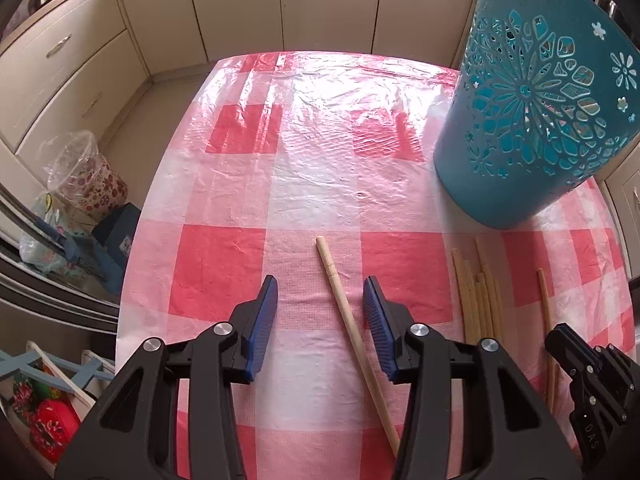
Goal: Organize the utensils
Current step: 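Close the left tool on a wooden stick and lift it, then carry the stick over the blue basket and open the left tool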
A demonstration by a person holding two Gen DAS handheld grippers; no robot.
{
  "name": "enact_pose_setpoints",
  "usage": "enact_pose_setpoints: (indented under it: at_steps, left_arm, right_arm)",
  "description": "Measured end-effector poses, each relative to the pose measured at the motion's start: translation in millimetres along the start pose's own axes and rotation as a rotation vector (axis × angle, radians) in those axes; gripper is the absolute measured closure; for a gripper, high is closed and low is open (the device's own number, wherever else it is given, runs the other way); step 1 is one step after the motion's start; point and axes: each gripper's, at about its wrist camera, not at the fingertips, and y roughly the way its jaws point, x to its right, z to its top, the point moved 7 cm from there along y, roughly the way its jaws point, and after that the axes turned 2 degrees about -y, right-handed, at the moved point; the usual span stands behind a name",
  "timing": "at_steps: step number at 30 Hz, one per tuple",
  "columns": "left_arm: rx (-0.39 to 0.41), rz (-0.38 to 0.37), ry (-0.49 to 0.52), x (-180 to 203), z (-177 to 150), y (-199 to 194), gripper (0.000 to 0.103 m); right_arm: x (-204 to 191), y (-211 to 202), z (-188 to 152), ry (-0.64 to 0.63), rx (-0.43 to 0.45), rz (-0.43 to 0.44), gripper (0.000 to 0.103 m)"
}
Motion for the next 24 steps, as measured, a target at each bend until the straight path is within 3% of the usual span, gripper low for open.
enact_pose_setpoints:
  at_steps: [3,4,9,14,24]
  left_arm:
    - [0.008,-0.019,0.024,5,-1,-2,0.096]
    - [0.009,-0.02,0.035,7,-1,-2,0.098]
    - [0.016,-0.1,0.024,11,-6,-16,0.098]
    - [0.19,-0.247,0.012,21,4,-89,0.098]
    - [0.389,-0.35,0.038,53,47,-185,0.098]
  right_arm:
    - [0,0,0,-0.001,0.0,0.0,0.098]
    - [0,0,1,-0.002,0.0,0.0,0.098]
    - [0,1,1,0.003,0.0,0.006,0.098]
    - [-1,1,1,-0.002,0.003,-0.001,0.097]
    - [-1,1,0,-0.005,0.006,-0.005,0.097]
